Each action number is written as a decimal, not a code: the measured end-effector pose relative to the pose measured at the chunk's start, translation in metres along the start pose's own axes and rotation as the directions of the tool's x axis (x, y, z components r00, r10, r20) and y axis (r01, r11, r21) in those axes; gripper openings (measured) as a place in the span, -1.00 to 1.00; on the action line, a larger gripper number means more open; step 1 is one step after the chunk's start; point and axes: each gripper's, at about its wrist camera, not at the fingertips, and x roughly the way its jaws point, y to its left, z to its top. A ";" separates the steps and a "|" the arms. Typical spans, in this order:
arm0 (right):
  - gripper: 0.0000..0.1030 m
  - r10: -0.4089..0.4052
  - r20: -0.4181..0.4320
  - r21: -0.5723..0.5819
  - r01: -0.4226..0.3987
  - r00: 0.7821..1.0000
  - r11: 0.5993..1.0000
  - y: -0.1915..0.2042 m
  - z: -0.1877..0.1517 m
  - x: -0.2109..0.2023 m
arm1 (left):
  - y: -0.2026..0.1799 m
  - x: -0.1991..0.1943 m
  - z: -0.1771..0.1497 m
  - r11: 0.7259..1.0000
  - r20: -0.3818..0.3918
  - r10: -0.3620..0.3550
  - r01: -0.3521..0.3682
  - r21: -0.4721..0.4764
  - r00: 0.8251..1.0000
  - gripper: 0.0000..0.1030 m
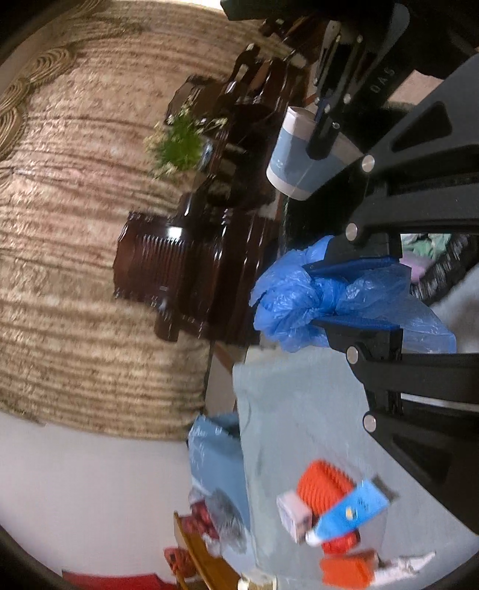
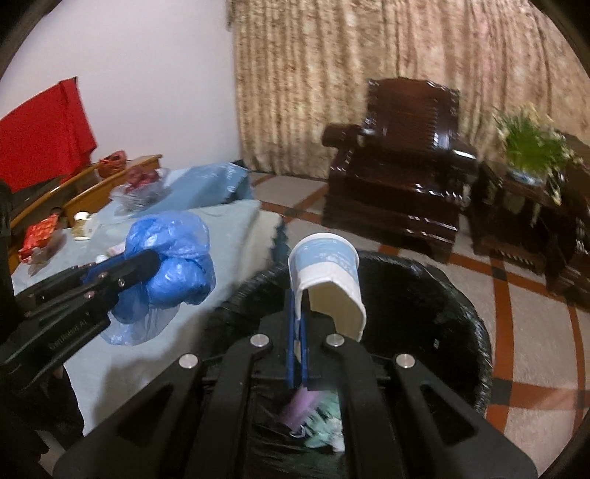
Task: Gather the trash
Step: 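Carry the shoe covers and white cup over the bin and open both tools, then move both open tools back over the table, then lower the left tool onto the white tissue and close on it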
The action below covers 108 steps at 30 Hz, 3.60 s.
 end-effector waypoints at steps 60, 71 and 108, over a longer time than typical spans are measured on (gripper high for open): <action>0.89 0.171 0.027 -0.130 -0.166 0.985 0.977 0.146 0.019 0.032 | 0.188 -0.107 -0.050 0.881 -0.010 0.456 -0.453 -0.136 0.890 0.73; 0.89 0.247 -0.015 -0.186 -0.246 0.969 0.951 0.213 0.010 0.068 | 0.259 -0.115 -0.083 0.808 -0.093 0.549 -0.556 -0.196 0.830 0.73; 0.89 0.306 -0.105 -0.255 -0.323 0.946 0.911 0.290 0.000 0.122 | 0.321 -0.086 -0.119 0.775 -0.288 0.460 -0.538 -0.332 0.840 -0.75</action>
